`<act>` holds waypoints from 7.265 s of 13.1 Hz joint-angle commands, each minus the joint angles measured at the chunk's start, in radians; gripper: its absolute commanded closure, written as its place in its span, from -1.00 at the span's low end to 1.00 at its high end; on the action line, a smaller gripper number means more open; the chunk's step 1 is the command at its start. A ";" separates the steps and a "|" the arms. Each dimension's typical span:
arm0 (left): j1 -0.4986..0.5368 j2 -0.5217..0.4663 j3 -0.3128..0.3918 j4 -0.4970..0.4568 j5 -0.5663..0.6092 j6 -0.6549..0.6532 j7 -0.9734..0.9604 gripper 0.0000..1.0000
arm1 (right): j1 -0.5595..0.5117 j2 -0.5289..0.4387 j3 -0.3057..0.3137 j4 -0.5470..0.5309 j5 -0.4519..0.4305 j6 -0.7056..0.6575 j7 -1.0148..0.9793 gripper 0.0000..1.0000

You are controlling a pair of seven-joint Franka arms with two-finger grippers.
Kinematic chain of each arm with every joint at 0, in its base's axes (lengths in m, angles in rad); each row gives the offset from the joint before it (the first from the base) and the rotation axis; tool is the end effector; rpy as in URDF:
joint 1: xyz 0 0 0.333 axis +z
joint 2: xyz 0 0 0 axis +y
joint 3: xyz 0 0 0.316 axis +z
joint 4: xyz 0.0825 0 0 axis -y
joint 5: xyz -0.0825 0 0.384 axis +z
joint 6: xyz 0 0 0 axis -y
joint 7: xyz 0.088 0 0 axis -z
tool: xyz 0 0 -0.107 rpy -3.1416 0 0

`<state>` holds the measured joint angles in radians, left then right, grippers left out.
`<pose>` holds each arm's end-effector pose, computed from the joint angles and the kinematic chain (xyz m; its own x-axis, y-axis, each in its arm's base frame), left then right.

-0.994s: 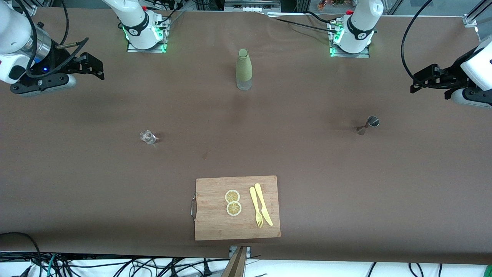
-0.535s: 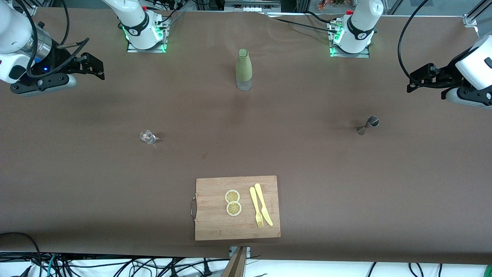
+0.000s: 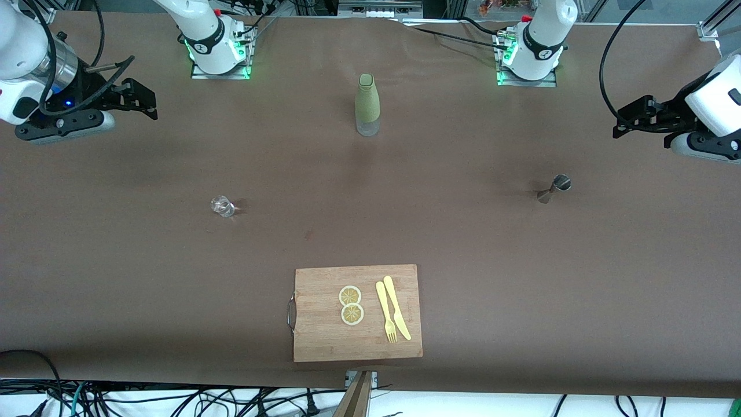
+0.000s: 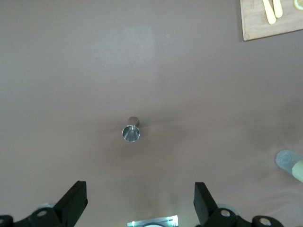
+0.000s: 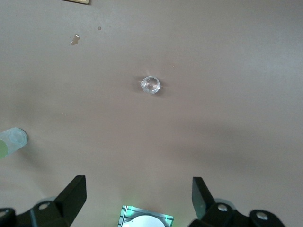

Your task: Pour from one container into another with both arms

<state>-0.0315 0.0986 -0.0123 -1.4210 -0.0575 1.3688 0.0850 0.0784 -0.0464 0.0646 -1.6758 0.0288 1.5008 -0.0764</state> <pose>0.5626 -0.0313 0.6226 0.9797 -0.1394 -0.1444 -0.1302 -0.9889 0.0711 0.5235 0.0794 0.5949 0.9678 0.2180 -0.1260 0.2152 -0.9759 -0.0355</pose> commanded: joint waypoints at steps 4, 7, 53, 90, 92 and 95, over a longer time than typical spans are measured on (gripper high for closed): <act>0.007 -0.025 0.053 -0.045 0.016 -0.037 0.027 -1.00 | -0.005 0.019 0.008 0.021 -0.015 -0.017 0.017 -0.98; 0.002 -0.023 0.095 -0.070 0.015 -0.036 0.094 -1.00 | -0.005 0.028 0.008 0.022 -0.015 -0.014 0.018 -0.98; 0.242 0.452 0.480 -0.473 -0.780 0.116 2.398 -1.00 | -0.278 0.732 -0.203 -0.016 0.770 0.121 -2.273 -0.98; 0.248 0.790 0.334 -0.455 -1.177 -0.039 2.850 -0.81 | -0.195 0.904 -0.170 -0.119 1.155 0.118 -2.590 -0.01; 0.248 0.790 0.336 -0.457 -1.176 -0.039 2.850 -0.53 | -0.195 0.904 -0.170 -0.119 1.155 0.118 -2.591 0.10; 0.249 0.790 0.339 -0.455 -1.176 -0.042 2.850 -0.48 | -0.195 0.905 -0.170 -0.110 1.155 0.119 -2.590 0.32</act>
<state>0.2224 0.8776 0.3122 -1.8709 -1.2209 1.3385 2.7646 -0.1134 0.8473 -0.1115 -1.8036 1.1678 1.6227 -2.6538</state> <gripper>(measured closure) 0.238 0.612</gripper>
